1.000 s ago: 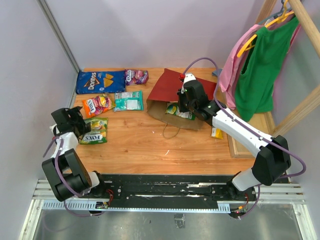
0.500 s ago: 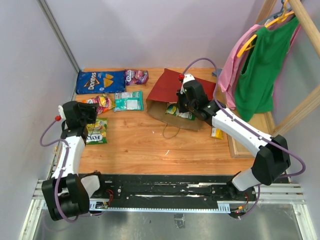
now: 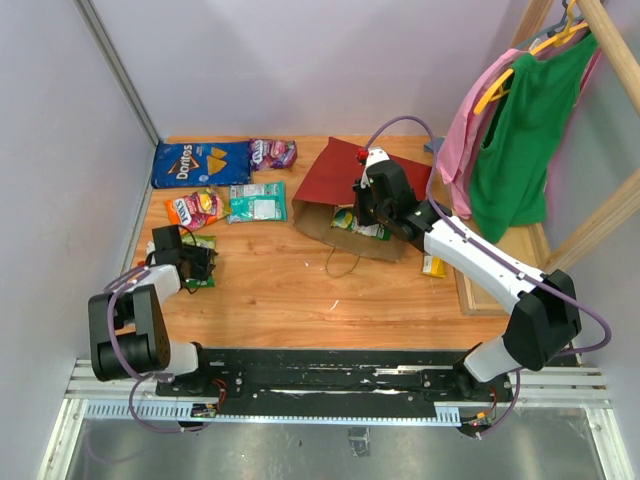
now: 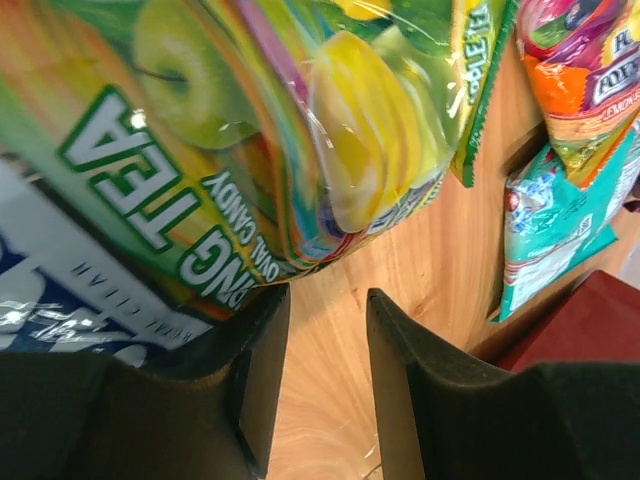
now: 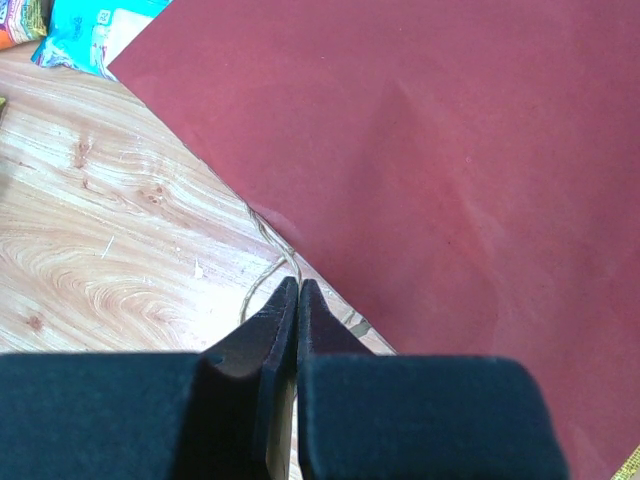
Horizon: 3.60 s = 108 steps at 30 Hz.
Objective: Take the snacks out of the paper bag
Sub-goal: Place the snack at the center of the board, then take out the snack from the paper bag.
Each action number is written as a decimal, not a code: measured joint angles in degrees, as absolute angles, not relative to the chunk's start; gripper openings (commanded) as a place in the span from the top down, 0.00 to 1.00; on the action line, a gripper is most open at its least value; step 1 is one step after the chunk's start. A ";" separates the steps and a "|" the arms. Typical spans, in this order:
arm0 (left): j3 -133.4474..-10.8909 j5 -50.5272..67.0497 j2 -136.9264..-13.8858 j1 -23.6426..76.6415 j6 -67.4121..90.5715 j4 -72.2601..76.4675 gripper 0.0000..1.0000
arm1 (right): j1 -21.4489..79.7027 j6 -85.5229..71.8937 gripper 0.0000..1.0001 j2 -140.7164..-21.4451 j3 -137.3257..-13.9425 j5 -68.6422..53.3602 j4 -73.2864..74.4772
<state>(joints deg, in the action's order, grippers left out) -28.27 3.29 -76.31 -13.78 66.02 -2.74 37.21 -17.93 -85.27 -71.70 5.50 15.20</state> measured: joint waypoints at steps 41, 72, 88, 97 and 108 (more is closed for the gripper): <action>-28.99 9.41 -69.08 31.20 45.69 22.72 0.00 | 37.21 -17.80 0.99 -85.95 -71.29 4.29 15.27; -41.76 -10.39 -115.26 41.39 72.99 59.92 0.32 | 37.21 -16.67 0.99 -84.16 -71.24 7.75 16.14; -56.01 -23.86 -119.46 45.39 80.71 41.19 0.32 | 37.21 -15.99 0.99 -81.21 -67.72 10.13 14.68; -65.60 -31.73 -120.86 47.40 85.54 25.85 0.30 | 37.21 -16.01 0.99 -78.39 -66.08 11.22 13.04; -76.55 -36.56 -125.14 47.51 88.73 14.59 0.35 | 37.21 -15.79 0.99 -77.47 -65.82 12.40 12.60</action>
<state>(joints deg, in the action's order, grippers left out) -76.55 -36.56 -125.14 47.51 88.73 14.59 37.21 -15.79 -77.47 -65.82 12.40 12.60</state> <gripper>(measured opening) 0.698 0.009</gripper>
